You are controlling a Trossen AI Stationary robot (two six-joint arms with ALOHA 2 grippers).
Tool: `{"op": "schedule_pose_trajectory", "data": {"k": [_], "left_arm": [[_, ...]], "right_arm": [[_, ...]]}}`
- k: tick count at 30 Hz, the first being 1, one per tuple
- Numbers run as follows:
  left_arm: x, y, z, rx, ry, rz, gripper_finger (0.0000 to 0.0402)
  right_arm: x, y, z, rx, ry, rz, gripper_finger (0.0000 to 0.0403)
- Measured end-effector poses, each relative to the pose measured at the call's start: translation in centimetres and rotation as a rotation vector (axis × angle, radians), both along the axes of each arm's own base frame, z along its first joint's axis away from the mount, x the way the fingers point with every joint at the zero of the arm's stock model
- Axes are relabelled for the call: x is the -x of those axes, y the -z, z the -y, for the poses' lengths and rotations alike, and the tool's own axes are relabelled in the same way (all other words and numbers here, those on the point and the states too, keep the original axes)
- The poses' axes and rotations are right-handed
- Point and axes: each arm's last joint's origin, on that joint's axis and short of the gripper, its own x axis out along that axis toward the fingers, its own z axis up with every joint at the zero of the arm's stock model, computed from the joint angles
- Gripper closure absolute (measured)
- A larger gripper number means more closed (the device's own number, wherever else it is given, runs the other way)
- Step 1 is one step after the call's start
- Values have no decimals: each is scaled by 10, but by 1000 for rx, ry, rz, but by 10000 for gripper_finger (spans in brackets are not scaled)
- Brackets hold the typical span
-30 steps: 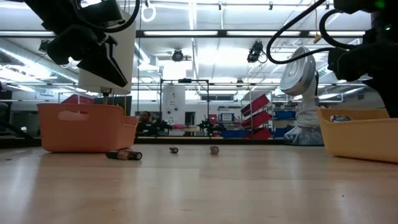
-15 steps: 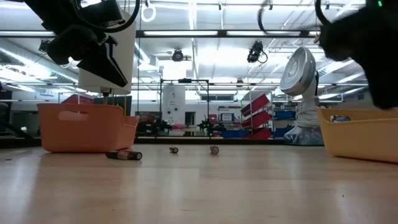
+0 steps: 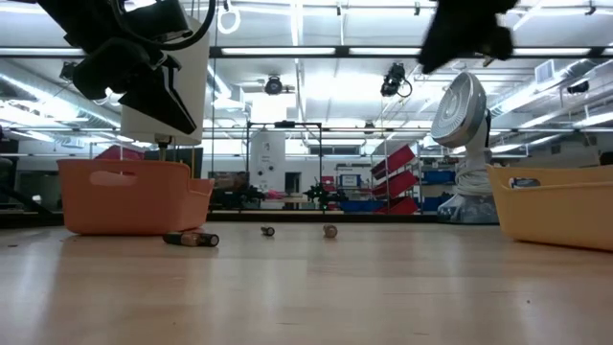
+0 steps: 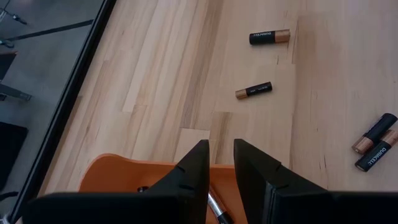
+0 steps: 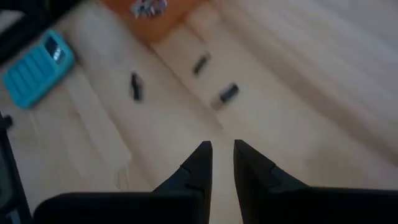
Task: Sort batteries
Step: Put the gold battery into the yellow bin
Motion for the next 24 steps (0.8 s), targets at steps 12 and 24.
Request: {"op": "schedule_pose_trajectory", "data": {"k": [12, 24], "left_arm": [[0, 0, 0, -1, 1, -2, 325], [0, 0, 0, 7, 8, -6, 325]], "right_arm": [[-45, -5, 34, 168, -116, 183, 351], [-83, 27, 38, 193, -72, 218, 351]]}}
